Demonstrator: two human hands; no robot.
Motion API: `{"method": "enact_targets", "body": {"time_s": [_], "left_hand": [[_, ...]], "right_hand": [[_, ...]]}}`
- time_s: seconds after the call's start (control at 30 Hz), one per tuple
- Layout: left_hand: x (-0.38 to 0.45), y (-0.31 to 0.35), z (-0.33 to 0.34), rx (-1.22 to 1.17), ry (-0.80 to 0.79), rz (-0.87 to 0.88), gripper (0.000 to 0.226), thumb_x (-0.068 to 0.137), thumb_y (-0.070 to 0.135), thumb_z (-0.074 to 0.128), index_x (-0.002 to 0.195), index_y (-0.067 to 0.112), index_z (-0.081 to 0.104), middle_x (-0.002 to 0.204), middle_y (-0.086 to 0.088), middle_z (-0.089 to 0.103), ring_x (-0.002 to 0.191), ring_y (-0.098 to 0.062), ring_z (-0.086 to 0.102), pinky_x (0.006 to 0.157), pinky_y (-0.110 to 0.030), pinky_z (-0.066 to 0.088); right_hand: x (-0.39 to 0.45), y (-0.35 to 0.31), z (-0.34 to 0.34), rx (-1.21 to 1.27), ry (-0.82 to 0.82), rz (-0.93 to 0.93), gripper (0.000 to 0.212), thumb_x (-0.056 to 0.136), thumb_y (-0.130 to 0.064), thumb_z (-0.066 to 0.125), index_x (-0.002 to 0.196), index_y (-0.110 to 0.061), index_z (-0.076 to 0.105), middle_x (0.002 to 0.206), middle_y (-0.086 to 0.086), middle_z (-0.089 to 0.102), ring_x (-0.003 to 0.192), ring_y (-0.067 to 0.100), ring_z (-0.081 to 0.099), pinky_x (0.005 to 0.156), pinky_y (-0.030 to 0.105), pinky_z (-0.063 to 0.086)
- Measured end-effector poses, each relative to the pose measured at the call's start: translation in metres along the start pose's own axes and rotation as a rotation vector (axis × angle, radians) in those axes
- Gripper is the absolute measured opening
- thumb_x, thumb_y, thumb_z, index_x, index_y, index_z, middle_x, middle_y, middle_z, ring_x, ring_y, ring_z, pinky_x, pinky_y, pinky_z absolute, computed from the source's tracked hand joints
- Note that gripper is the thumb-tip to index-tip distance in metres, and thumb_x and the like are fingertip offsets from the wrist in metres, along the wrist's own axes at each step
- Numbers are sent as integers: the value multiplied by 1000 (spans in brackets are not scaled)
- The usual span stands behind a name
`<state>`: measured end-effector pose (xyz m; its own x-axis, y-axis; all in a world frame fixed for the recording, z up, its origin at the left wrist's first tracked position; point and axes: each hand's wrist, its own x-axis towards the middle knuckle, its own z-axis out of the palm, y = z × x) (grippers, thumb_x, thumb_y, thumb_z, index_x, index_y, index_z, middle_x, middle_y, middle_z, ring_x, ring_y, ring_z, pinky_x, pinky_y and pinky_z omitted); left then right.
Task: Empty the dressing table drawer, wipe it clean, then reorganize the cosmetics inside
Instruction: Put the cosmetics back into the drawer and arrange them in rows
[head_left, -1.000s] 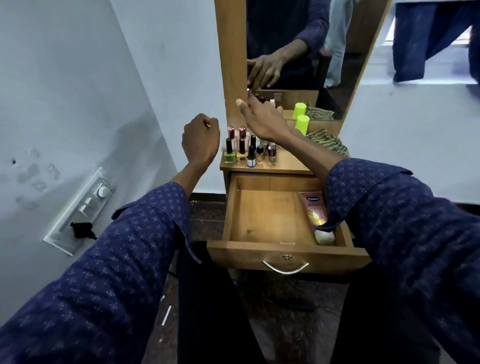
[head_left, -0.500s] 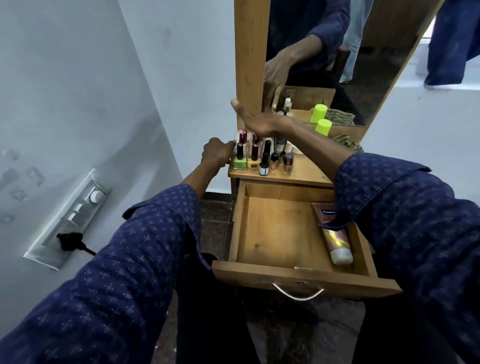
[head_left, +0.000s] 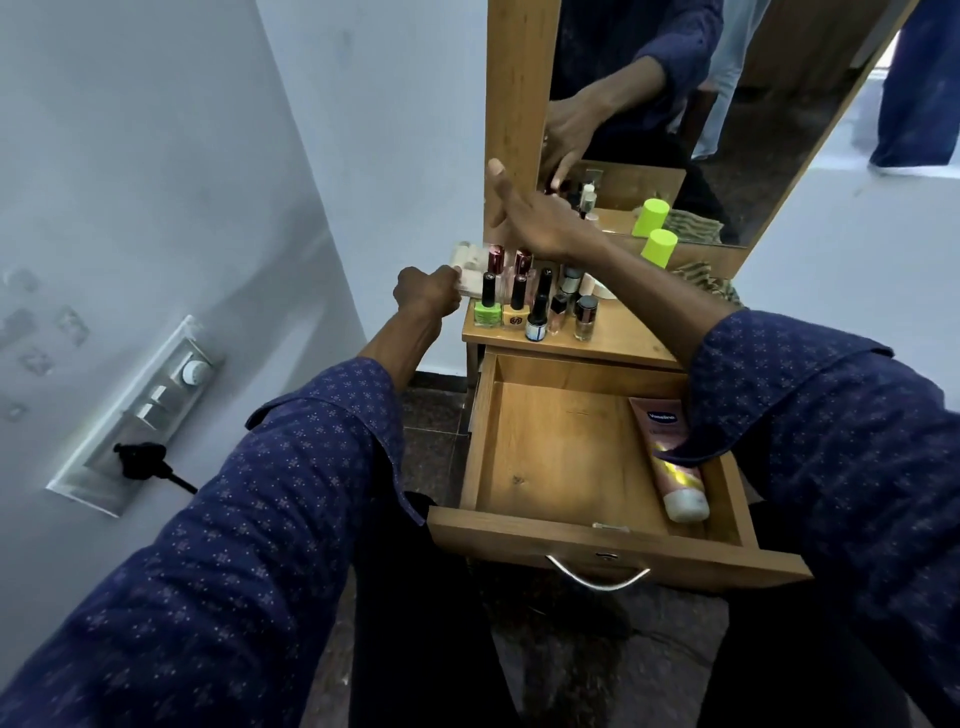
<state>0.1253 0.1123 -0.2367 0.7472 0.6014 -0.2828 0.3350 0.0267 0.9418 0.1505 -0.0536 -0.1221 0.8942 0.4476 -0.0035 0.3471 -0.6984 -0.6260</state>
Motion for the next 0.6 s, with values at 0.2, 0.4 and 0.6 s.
{"method": "enact_targets", "body": {"time_s": [0.2,0.4,0.6], "left_hand": [[-18,-10,-25,-176,127,-34,31,93,22,76,109,-3,66,98,-15,72,72,-25,73,77,-41,67],[-46,-31,-62,-343,256,-79,18,99,16,69,98,-1,64,93,-12,71,60,-17,69,75,-35,65],[-93,-67,-79,-317,294,-67,23,100,15,62,77,10,64,69,-4,68,70,-21,68,82,-38,61]], "right_hand": [[-26,-12,19,103,464,-272,70,111,-55,22,94,-18,79,94,-8,76,92,10,69,102,45,47],[-77,-23,39,17,642,-423,44,112,-37,37,100,-18,74,100,-8,71,98,10,59,83,30,44],[-133,10,89,169,402,-382,30,109,-33,49,107,-16,75,97,-7,74,91,5,69,80,36,59]]}}
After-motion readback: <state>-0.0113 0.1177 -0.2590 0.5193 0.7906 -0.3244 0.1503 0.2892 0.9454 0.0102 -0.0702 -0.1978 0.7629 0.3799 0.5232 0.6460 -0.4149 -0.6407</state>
